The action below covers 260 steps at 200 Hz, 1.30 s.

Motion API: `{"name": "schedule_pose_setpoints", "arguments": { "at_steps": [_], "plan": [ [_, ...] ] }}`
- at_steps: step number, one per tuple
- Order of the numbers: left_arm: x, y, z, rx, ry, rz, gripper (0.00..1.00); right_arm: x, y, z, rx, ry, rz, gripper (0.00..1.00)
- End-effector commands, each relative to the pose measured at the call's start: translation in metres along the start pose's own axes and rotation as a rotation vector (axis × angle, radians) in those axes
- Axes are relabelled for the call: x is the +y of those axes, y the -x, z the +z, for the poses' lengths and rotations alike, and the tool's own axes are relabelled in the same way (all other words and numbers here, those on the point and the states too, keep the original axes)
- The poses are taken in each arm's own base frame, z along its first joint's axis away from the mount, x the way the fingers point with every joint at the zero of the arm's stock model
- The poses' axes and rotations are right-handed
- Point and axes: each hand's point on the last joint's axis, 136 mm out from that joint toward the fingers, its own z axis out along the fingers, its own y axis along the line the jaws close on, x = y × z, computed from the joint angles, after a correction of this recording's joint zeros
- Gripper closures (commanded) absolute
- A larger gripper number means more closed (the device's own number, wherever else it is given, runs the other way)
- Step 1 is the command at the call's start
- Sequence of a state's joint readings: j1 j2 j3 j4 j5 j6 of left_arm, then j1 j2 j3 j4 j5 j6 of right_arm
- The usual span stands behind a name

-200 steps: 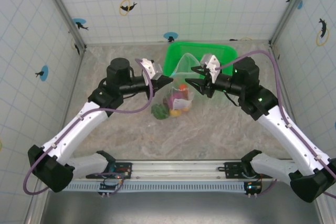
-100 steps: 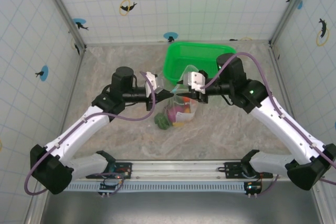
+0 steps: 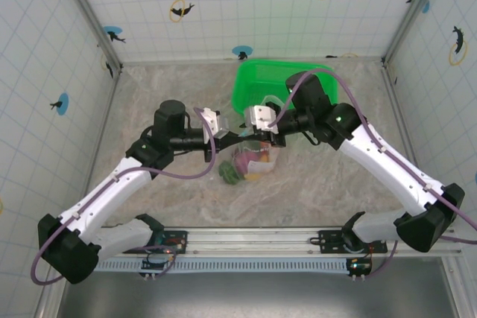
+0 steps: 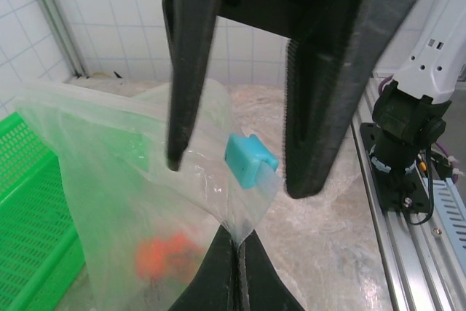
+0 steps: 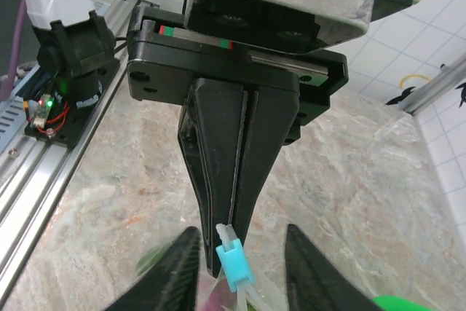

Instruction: Place the food in the zip-top bag and seal the zipper

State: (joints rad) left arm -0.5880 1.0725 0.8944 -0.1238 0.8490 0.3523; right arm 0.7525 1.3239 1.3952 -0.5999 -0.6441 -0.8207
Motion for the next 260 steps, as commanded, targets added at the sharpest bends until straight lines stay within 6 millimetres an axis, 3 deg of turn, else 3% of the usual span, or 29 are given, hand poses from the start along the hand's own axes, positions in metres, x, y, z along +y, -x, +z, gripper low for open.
{"name": "schedule_pose_setpoints", "arguments": {
  "at_steps": [1, 26, 41, 66, 74, 94, 111, 120, 124, 154, 178, 227, 260],
  "plan": [
    [-0.002, 0.007, -0.005, -0.029, 0.0, 0.049, 1.0, -0.001, 0.012, -0.005, -0.016, 0.002, -0.025, 0.79],
    [-0.001, 0.007, -0.005, -0.028, 0.009, 0.051, 1.0, -0.003, 0.013, -0.005, -0.012, -0.005, -0.036, 1.0],
    [0.002, 0.008, -0.006, -0.028, 0.031, 0.052, 1.0, -0.005, 0.015, -0.007, -0.015, -0.019, -0.043, 1.0],
    [0.007, 0.011, -0.008, -0.036, 0.075, 0.051, 0.59, -0.01, 0.023, -0.01, -0.043, -0.053, -0.043, 1.0],
    [0.009, 0.014, -0.009, -0.041, 0.081, 0.047, 0.53, -0.014, 0.028, -0.012, -0.058, -0.072, -0.038, 1.0],
    [0.013, 0.026, -0.009, -0.057, 0.082, 0.047, 0.49, -0.027, 0.04, -0.017, -0.097, -0.13, -0.015, 1.0],
    [0.019, 0.037, -0.007, -0.069, 0.086, 0.049, 0.49, -0.037, 0.053, -0.023, -0.127, -0.167, 0.002, 1.0],
    [0.024, 0.034, -0.005, -0.058, 0.098, 0.035, 0.51, -0.041, 0.06, -0.025, -0.141, -0.172, 0.009, 1.0],
    [0.027, 0.048, -0.007, -0.077, 0.107, 0.054, 0.52, -0.042, 0.062, -0.026, -0.144, -0.173, 0.014, 1.0],
    [0.031, 0.068, -0.008, -0.107, 0.106, 0.085, 0.63, -0.054, 0.072, -0.028, -0.135, -0.2, 0.037, 1.0],
    [0.032, 0.078, -0.01, -0.122, 0.109, 0.109, 0.73, -0.056, 0.074, -0.031, -0.14, -0.217, 0.033, 1.0],
    [0.029, 0.087, -0.014, -0.137, 0.107, 0.135, 0.77, -0.051, 0.068, -0.03, -0.128, -0.21, 0.049, 1.0],
    [0.025, 0.088, -0.015, -0.135, 0.095, 0.146, 0.88, -0.049, 0.066, -0.032, -0.125, -0.212, 0.052, 1.0]
  ]
}}
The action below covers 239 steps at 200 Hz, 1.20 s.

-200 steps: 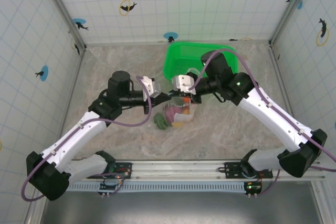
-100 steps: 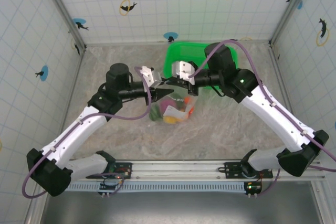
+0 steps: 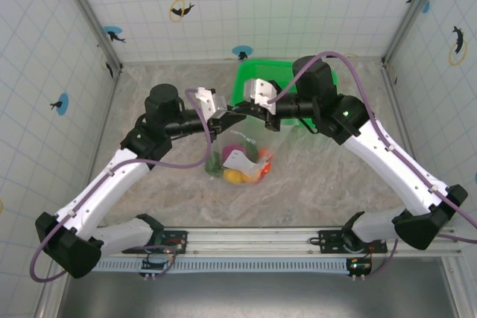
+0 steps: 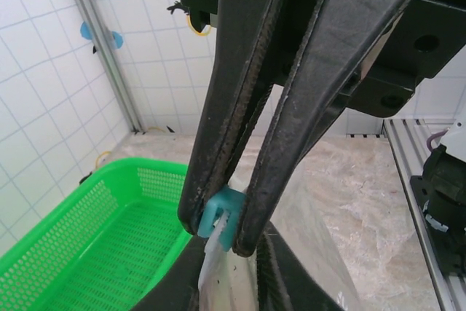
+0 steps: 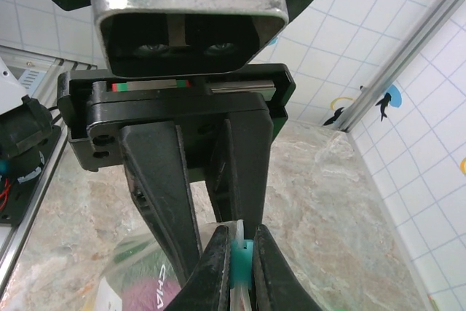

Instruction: Place the food in the zip-top bag and seal the zipper

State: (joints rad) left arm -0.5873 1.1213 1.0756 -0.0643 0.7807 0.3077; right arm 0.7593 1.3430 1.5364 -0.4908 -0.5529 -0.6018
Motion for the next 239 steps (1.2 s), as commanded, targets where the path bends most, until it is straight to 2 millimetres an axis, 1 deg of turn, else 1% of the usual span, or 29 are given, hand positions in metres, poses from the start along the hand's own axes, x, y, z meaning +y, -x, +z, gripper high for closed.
{"name": "schedule_pose_setpoints", "arguments": {
  "at_steps": [1, 13, 40, 99, 114, 124, 154, 175, 215, 239],
  "plan": [
    [-0.002, 0.018, -0.006, -0.035, -0.014, 0.049, 0.88, -0.001, 0.015, -0.009, -0.044, -0.025, -0.023, 1.0],
    [-0.003, 0.018, -0.006, -0.032, -0.012, 0.051, 0.91, -0.001, 0.014, -0.009, -0.044, -0.028, -0.018, 1.0],
    [0.0, 0.021, -0.008, -0.031, 0.004, 0.058, 0.87, 0.002, 0.01, -0.009, -0.044, -0.019, -0.002, 1.0],
    [0.001, 0.027, -0.01, -0.032, 0.01, 0.075, 0.89, 0.01, 0.005, -0.012, -0.04, 0.0, 0.013, 1.0],
    [-0.001, 0.029, -0.01, -0.036, 0.002, 0.078, 0.93, 0.011, 0.003, -0.011, -0.041, 0.01, 0.021, 1.0],
    [-0.001, 0.03, -0.01, -0.039, 0.001, 0.083, 1.0, 0.012, 0.002, -0.01, -0.038, 0.012, 0.026, 1.0],
    [-0.002, 0.031, -0.011, -0.042, 0.002, 0.098, 1.0, 0.014, -0.007, -0.01, -0.023, 0.004, 0.046, 1.0],
    [-0.003, 0.03, -0.014, -0.05, 0.013, 0.109, 1.0, 0.016, -0.012, -0.013, -0.021, -0.007, 0.049, 1.0],
    [-0.006, 0.032, -0.018, -0.066, 0.027, 0.125, 1.0, 0.009, -0.027, -0.022, -0.017, -0.05, 0.084, 1.0],
    [-0.008, 0.034, -0.022, -0.08, 0.037, 0.141, 1.0, 0.006, -0.03, -0.026, -0.018, -0.065, 0.093, 1.0]
  ]
}}
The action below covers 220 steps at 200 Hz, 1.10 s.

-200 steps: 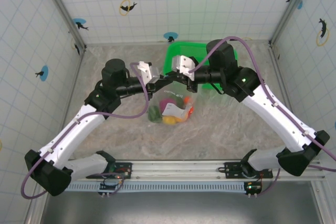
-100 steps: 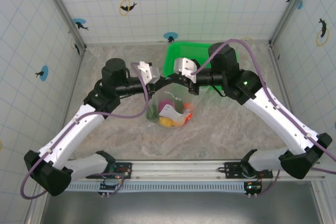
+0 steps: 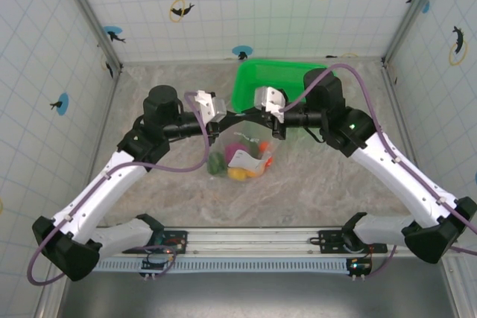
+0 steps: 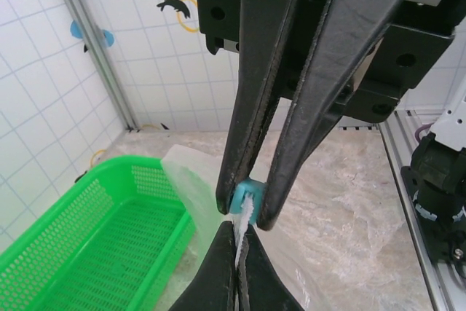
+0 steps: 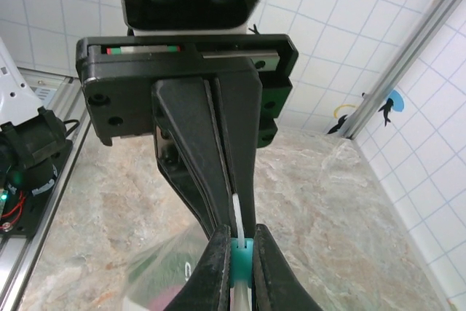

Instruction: Place the food in the zip-top bag and seal the zipper

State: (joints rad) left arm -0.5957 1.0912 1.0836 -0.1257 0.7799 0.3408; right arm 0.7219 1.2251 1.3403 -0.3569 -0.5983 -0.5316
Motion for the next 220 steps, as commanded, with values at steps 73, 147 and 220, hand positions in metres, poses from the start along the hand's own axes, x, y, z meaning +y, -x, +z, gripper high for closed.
{"name": "schedule_pose_setpoints", "arguments": {
  "at_steps": [73, 147, 220],
  "plan": [
    [0.007, 0.033, -0.027, -0.093, 0.139, 0.16, 1.0, -0.013, -0.029, -0.015, 0.058, -0.081, 0.078, 1.0],
    [0.027, 0.037, -0.047, -0.073, 0.338, 0.222, 1.0, -0.021, -0.058, -0.024, 0.114, -0.155, 0.136, 1.0],
    [0.043, 0.033, -0.061, -0.038, 0.481, 0.266, 1.0, -0.029, -0.078, -0.035, 0.149, -0.233, 0.161, 1.0]
  ]
}}
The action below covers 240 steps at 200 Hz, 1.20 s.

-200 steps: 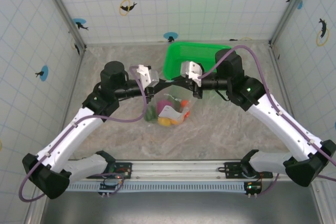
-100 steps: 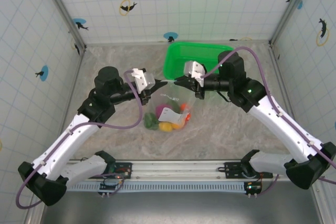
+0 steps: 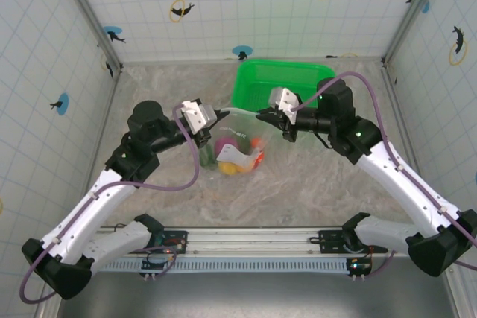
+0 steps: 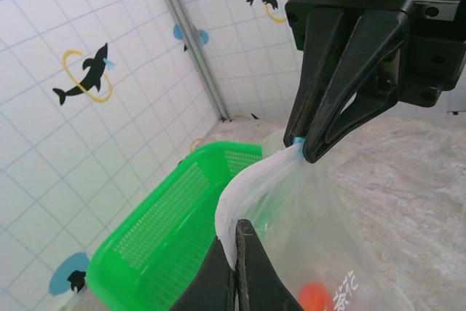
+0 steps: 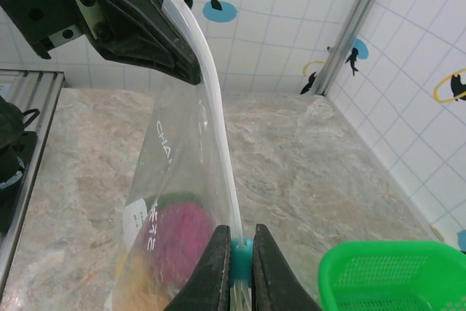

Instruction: Place the food in the zip-top bag and seal the zipper

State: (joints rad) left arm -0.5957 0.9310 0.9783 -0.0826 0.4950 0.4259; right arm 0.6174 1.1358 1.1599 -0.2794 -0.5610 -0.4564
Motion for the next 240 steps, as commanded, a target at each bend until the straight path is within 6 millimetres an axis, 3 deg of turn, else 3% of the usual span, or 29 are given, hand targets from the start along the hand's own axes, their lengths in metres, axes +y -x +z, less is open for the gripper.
{"name": "schedule_pose_setpoints", "arguments": {
  "at_steps": [1, 16, 22, 72, 206, 240],
  "plan": [
    [0.034, 0.032, -0.021, -0.074, 0.197, 0.109, 1.0, -0.018, -0.028, -0.012, 0.089, -0.113, 0.048, 1.0],
    [0.04, 0.038, -0.026, -0.086, 0.242, 0.125, 1.0, -0.02, -0.03, -0.014, 0.093, -0.128, 0.05, 1.0],
    [0.039, 0.028, -0.025, -0.068, 0.249, 0.119, 1.0, -0.022, -0.031, -0.015, 0.093, -0.137, 0.051, 1.0],
    [0.056, 0.032, -0.041, -0.083, 0.387, 0.146, 1.0, -0.026, -0.042, -0.021, 0.105, -0.173, 0.066, 1.0],
    [0.082, 0.04, -0.067, -0.089, 0.593, 0.187, 1.0, -0.04, -0.063, -0.031, 0.124, -0.262, 0.119, 1.0],
    [0.088, 0.037, -0.072, -0.08, 0.646, 0.187, 1.0, -0.053, -0.077, -0.038, 0.155, -0.343, 0.137, 1.0]
  ]
}}
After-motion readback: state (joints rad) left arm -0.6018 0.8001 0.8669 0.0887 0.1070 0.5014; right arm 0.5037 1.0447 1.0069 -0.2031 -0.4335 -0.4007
